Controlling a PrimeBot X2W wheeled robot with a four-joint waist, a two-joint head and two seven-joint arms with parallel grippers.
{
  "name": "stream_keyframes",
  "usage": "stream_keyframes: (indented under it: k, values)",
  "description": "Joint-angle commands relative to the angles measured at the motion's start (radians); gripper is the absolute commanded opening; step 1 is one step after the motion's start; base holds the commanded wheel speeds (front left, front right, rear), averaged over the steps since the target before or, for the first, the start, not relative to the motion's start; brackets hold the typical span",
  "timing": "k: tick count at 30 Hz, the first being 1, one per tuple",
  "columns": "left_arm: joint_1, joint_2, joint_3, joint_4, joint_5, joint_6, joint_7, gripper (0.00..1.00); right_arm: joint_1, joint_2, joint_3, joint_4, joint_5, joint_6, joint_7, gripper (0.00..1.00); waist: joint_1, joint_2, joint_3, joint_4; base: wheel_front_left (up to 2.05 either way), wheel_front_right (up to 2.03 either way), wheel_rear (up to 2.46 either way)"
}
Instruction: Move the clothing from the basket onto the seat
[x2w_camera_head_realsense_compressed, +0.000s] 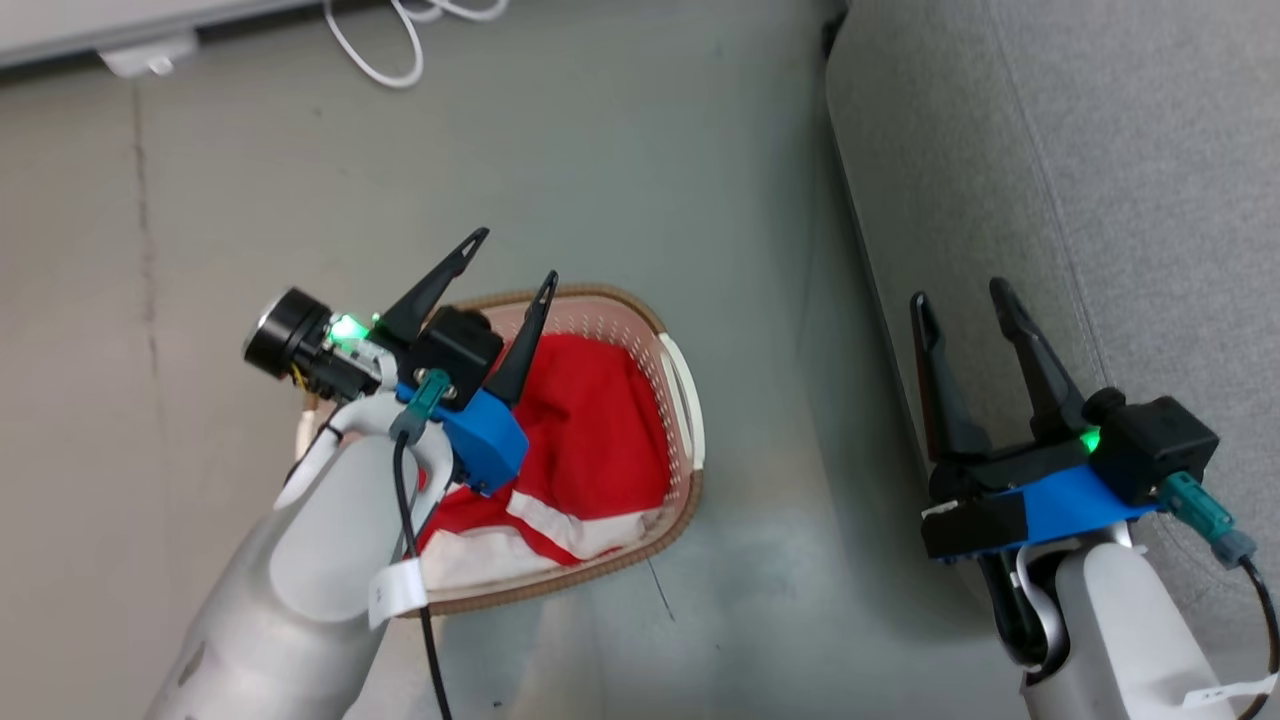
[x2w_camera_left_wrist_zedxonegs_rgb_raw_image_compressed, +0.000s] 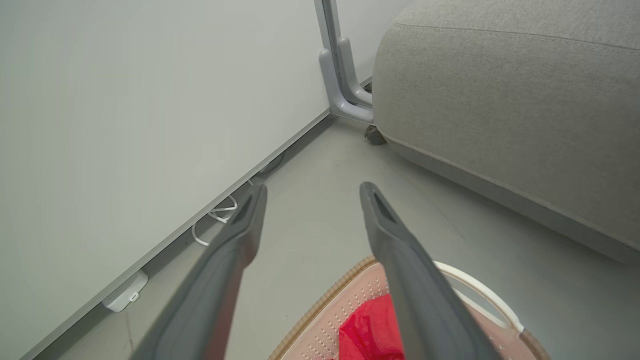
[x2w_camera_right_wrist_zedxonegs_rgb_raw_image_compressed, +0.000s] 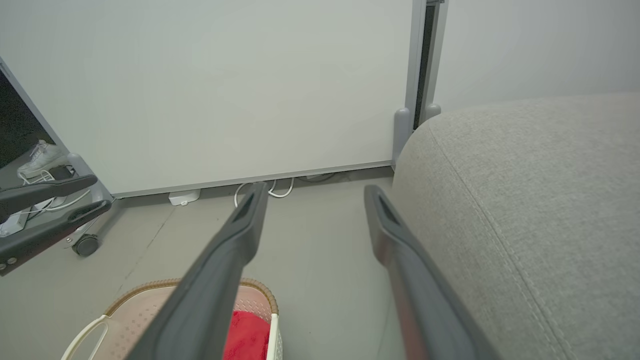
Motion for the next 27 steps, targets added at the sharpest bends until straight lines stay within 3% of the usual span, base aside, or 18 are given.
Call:
stream_keyframes:
  k: [1,12,17,27]
  values:
    - [-0.049,0.008,-0.031,0.04,0.004,-0.005,-0.003,1.0,-0.023,-0.003,-0.004,-0.009,0.009,0.0,-0.003,1.0,-0.0002,0.0,0.075,-0.034,0.0,0.0,0.0]
    - [-0.252,0.029,-0.237,0.376,-0.02,-0.004,0.005,1.0,-0.093,-0.002,-0.004,-0.045,0.02,0.0,-0.003,1.0,-0.0002,0.0,0.253,-0.061,0.0,0.0,0.0]
    - [-0.31,0.023,-0.313,0.52,-0.011,-0.004,0.071,1.0,-0.118,-0.002,-0.003,-0.063,0.021,0.0,-0.003,1.0,-0.0002,0.0,0.325,-0.07,0.0,0.0,0.0]
    - [-0.376,0.044,-0.494,0.597,-0.004,-0.004,0.207,1.0,-0.158,-0.002,0.009,-0.096,0.031,0.0,-0.003,1.0,-0.0002,0.0,0.431,-0.087,0.0,0.0,0.0]
